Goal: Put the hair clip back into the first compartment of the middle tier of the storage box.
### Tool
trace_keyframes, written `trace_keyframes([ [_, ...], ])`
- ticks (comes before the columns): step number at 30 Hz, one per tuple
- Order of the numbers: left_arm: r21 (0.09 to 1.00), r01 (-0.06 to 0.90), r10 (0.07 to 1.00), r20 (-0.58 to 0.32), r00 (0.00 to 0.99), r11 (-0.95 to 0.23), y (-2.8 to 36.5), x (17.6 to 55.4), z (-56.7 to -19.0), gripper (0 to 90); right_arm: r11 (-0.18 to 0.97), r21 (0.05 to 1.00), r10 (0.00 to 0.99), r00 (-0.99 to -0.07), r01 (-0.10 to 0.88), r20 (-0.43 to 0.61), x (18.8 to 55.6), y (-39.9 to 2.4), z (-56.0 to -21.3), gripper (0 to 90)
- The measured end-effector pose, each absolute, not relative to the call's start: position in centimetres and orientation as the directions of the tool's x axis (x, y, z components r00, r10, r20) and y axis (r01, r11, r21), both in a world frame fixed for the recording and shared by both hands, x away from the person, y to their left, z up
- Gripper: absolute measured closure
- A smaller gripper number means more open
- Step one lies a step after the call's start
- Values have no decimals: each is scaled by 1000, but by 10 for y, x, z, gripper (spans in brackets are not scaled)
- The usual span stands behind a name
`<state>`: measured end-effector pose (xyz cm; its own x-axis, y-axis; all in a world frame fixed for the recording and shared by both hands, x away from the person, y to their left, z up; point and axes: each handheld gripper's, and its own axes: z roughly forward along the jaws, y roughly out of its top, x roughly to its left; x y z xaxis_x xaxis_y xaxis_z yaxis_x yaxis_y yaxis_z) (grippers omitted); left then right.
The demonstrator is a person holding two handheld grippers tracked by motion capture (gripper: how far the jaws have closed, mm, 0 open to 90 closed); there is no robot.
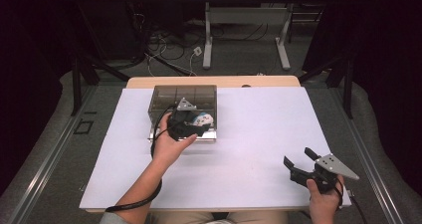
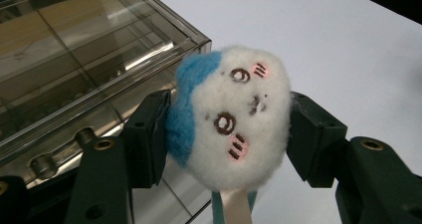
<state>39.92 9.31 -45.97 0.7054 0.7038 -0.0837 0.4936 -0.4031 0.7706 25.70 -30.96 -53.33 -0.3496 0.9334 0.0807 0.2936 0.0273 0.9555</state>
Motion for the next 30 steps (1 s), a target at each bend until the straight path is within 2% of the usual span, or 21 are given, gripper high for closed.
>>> trace_keyframes([
  [30,777,517,760,-78,645,-359,154,398,-456,399,28,957,932,-354,290,80,257,-309,-534,153],
])
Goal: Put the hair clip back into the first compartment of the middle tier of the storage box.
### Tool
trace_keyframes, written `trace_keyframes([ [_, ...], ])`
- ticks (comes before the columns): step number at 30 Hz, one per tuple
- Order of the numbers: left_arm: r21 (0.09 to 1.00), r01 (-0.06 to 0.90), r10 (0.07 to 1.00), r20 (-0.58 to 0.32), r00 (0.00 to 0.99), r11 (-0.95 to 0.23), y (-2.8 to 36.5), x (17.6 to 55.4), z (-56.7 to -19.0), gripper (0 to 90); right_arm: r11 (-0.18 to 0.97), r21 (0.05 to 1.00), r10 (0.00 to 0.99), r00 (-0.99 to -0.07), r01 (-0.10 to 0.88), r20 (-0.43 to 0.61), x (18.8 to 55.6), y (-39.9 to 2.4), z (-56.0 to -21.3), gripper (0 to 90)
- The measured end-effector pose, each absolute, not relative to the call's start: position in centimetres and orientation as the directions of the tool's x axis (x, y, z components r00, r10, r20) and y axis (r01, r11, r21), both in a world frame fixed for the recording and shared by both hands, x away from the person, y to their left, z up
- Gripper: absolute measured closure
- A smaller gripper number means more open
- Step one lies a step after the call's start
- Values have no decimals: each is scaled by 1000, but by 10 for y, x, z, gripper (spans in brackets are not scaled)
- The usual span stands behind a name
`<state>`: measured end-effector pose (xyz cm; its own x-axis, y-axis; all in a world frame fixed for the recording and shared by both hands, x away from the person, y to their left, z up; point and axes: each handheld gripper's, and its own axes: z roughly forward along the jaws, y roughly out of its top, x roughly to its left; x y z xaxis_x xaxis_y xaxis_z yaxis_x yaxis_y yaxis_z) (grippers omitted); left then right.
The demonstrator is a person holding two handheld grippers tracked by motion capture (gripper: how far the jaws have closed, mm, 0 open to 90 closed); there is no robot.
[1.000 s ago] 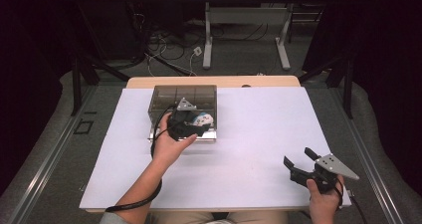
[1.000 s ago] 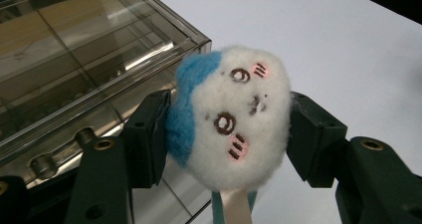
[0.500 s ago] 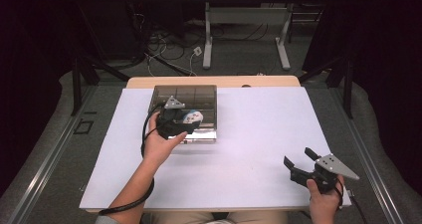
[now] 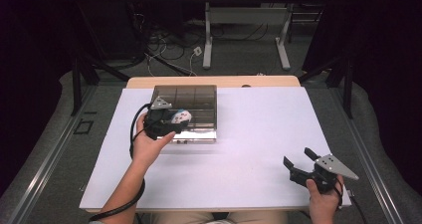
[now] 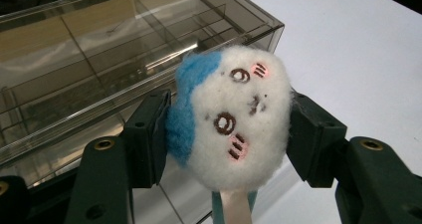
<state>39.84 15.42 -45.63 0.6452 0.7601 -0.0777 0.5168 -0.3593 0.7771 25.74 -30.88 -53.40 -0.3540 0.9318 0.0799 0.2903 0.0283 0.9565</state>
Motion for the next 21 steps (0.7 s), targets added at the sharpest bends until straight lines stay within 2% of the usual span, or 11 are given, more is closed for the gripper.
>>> trace_keyframes([
  [21,761,526,791,-28,611,-380,184,400,-457,399,32,957,932,-353,289,75,257,-309,-534,153],
])
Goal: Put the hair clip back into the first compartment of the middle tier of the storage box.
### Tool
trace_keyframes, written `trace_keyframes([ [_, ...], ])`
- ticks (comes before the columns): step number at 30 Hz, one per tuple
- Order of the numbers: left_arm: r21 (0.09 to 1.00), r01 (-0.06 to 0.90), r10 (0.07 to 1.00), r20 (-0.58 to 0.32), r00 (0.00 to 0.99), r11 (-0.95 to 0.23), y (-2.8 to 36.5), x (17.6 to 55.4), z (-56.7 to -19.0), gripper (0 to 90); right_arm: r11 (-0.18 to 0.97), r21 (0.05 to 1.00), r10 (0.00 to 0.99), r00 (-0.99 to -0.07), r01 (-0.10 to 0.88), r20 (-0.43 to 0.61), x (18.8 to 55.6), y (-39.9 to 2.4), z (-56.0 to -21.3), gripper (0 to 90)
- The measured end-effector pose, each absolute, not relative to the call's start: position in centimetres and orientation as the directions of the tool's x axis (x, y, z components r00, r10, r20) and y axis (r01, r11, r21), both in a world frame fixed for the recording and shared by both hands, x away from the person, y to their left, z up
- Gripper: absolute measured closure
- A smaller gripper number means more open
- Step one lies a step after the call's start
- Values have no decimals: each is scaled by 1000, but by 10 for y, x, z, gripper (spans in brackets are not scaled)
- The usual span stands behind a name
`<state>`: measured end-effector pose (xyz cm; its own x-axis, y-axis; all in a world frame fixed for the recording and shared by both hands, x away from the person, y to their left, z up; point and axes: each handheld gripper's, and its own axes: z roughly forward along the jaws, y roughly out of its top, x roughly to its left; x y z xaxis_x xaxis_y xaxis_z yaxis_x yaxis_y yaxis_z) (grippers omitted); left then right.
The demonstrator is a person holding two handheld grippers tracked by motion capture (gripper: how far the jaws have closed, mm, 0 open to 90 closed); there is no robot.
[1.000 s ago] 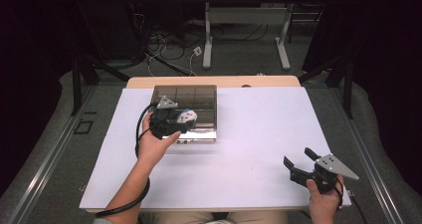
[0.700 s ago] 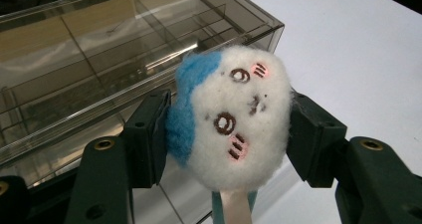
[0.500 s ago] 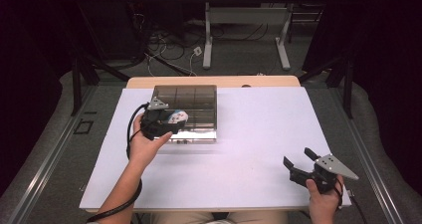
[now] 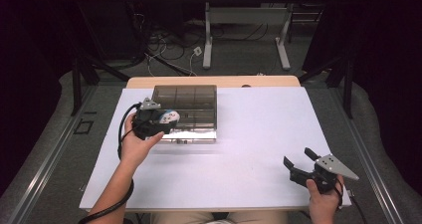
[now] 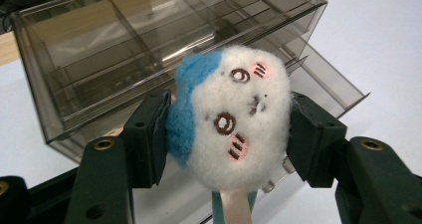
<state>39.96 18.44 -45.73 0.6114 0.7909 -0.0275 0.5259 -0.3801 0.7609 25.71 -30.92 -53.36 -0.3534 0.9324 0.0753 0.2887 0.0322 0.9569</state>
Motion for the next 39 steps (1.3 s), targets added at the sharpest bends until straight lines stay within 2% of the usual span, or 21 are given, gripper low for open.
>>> trace_keyframes([
  [11,743,549,808,-19,589,-382,198,403,-461,398,32,957,932,-353,289,75,257,-309,-534,153],
  [39,656,587,800,43,599,-475,211,406,-477,386,30,956,932,-354,291,79,257,-308,-534,153],
])
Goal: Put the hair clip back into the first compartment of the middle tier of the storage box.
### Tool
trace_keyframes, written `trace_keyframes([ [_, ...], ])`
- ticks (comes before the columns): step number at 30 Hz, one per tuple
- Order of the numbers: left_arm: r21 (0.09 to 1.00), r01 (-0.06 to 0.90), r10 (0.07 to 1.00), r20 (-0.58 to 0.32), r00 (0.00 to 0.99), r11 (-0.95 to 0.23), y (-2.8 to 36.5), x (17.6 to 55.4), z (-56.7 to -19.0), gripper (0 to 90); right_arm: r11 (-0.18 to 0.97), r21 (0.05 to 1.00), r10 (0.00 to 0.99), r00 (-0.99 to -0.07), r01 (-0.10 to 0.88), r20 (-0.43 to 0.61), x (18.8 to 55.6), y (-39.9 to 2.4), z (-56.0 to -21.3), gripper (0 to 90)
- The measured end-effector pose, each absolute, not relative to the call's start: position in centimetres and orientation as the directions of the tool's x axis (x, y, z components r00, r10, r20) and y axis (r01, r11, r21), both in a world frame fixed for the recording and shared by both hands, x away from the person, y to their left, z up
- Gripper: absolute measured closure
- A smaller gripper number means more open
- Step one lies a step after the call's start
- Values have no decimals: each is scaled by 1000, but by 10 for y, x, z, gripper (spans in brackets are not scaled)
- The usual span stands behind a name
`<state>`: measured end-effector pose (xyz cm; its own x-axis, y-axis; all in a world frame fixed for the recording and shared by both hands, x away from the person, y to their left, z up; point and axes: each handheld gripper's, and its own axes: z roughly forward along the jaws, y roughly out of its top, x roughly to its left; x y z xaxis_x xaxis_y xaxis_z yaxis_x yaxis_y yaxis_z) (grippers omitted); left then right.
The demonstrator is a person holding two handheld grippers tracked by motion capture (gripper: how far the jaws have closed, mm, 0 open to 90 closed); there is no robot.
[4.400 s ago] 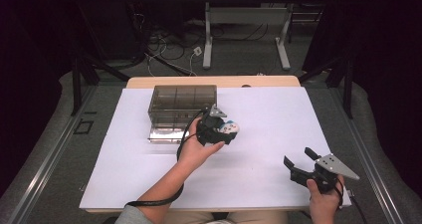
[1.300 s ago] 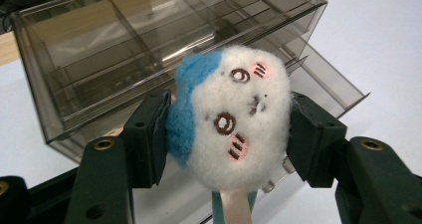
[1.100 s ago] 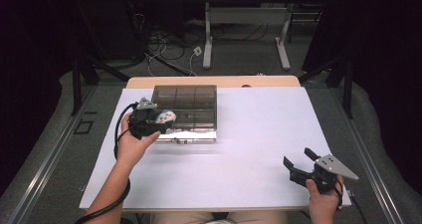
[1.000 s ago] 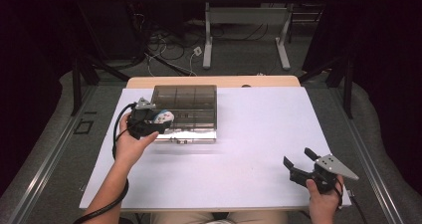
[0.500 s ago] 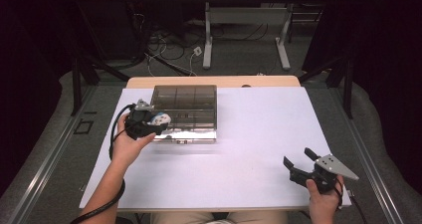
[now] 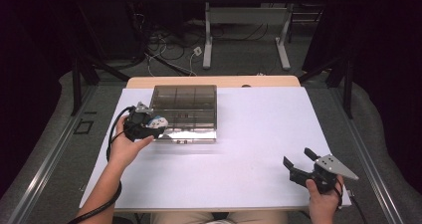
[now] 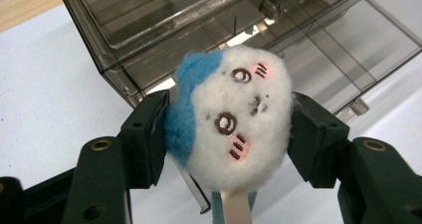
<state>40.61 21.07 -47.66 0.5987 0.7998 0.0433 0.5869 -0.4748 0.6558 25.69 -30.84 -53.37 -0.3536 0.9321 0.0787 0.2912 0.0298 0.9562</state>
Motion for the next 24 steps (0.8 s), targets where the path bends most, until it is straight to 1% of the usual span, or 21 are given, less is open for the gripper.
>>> trace_keyframes([
  [7,635,593,792,48,608,-494,209,409,-482,377,34,955,932,-355,293,76,257,-308,-534,153],
  [12,635,601,794,32,607,-486,206,412,-486,344,32,955,933,-353,294,78,257,-308,-535,153],
  [17,626,608,795,33,605,-489,203,416,-488,334,33,954,934,-349,299,78,257,-309,-534,153],
  [20,631,607,800,38,599,-484,203,418,-489,314,27,956,935,-347,293,80,257,-309,-534,153],
  [24,633,610,803,31,595,-476,203,418,-489,262,27,956,935,-345,291,79,257,-309,-534,153],
])
